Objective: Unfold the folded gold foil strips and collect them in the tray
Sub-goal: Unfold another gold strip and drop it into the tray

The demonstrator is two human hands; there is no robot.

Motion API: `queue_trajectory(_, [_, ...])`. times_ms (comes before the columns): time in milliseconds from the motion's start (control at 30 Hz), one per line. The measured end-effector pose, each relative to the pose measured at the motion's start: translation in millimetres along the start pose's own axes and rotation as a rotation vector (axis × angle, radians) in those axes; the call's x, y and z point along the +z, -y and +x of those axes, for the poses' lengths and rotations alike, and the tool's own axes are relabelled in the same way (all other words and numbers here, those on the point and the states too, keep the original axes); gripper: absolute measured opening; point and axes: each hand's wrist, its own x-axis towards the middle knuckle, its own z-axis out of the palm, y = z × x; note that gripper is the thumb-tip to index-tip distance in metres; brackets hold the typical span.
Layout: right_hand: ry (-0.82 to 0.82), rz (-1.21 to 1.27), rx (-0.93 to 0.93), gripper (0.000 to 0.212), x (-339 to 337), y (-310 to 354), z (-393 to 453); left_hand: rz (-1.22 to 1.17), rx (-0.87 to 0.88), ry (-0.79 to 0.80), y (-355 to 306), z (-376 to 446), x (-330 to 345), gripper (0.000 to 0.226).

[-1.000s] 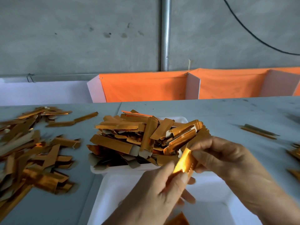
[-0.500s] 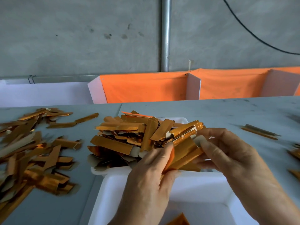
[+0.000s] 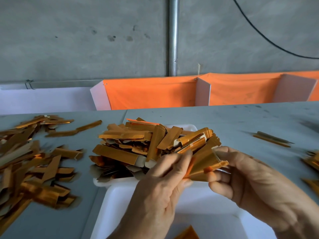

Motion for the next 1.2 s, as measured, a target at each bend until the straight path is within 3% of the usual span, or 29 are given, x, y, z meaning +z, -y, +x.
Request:
queue_trajectory(100, [0.082,-0.066,-0.034,0.044,-4.5,-0.9,0.8,0.024,0.012,-0.037,-0.6,-0.5,0.8,0.053])
queue_trajectory(167, [0.093,-0.130,-0.034,0.053,-7.7,-1.1,1.3,-0.026,-0.027,-0.021,-1.5,-0.6,0.3,0.056])
queue_trajectory(233, [0.085,-0.180,-0.025,0.051,-9.2,0.2,1.3,-0.003,-0.038,0.016,-1.3,-2.0,0.6,0.054])
queue_trajectory(400, [0.059,-0.235,-0.009,0.015,-5.2,-1.3,0.5,0.168,-0.035,0.055,-2.9,0.6,-1.1,0.059])
queue_trajectory(600, [0.072,-0.234,-0.004,0.013,0.2,-5.1,1.5,0.121,0.013,-0.068,-2.3,1.0,-0.9,0.049])
queue_trajectory(800, [0.046,-0.215,-0.039,0.011,1.0,-6.9,1.3,-0.144,-0.100,-0.071,-2.3,-1.2,0.2,0.046])
queue_trajectory(1067, [0.068,-0.290,-0.185,0.010,0.4,-8.4,2.4,-0.221,-0.148,-0.081,-1.1,-2.5,0.6,0.047])
queue_trajectory(1200, [0.088,-0.339,-0.226,0.014,0.0,-7.8,1.3,-0.265,-0.234,-0.091,-2.3,-3.3,-1.6,0.025])
